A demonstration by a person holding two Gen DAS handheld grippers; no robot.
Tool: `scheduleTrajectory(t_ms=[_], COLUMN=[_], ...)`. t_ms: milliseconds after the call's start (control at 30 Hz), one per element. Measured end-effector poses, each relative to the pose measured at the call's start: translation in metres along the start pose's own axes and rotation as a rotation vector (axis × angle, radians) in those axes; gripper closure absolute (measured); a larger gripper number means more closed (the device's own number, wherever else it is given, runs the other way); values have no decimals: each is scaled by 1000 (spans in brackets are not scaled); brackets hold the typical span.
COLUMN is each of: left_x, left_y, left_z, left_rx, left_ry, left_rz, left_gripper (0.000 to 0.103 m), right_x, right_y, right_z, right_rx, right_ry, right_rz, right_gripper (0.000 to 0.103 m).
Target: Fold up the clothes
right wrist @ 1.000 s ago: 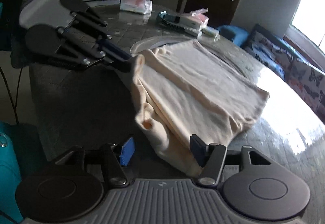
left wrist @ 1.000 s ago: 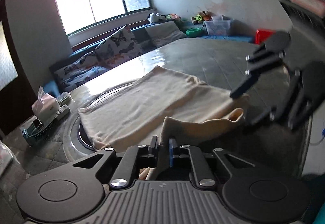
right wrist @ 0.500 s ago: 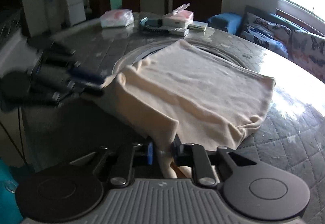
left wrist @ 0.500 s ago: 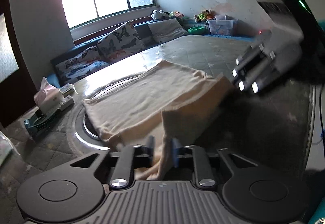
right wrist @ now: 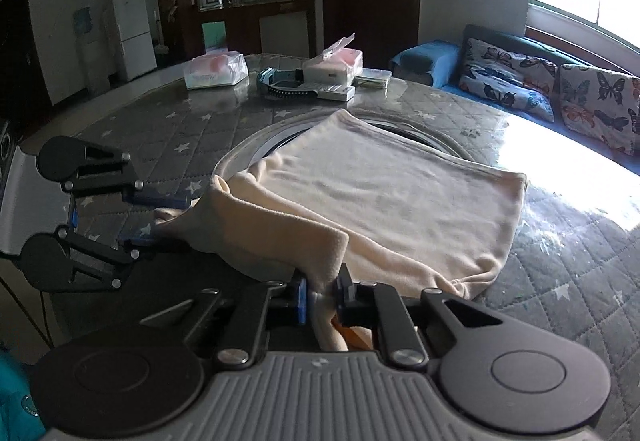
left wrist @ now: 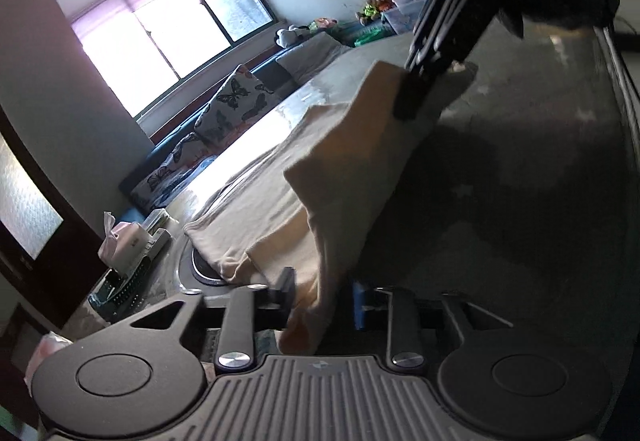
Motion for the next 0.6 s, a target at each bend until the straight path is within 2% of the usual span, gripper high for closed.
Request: scheduleTrajectory(t_ms=[33,167,400,600], left_x=[0,-8,-16,-19], left_y=[-2,5,23,32], left_z=[-1,7,31,72], left_rx=[-6,8,40,51], left_ry=[9,13,-1,-39], left_rz=[-2,51,130,201], left_gripper=[87,93,94,94], right_x=[0,-2,-10,-34], right_y=[-1,-3,2,0], right_z=[0,5,32,71], right_rx=[3,32,97,116], right_ry=[-2,-11,-6,34], right_rz=[-2,-13,3,45], right_gripper=[92,93,94,94])
Point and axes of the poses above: each gripper's, at about its wrist camera, not at the fingertips, and z roughly against the way its jaws point, x to its right, y to its top, the point moved 5 cm from there along -z, roughly the way its jaws point, and after that the axes turned 8 degrees about x, right-handed, at the moved point
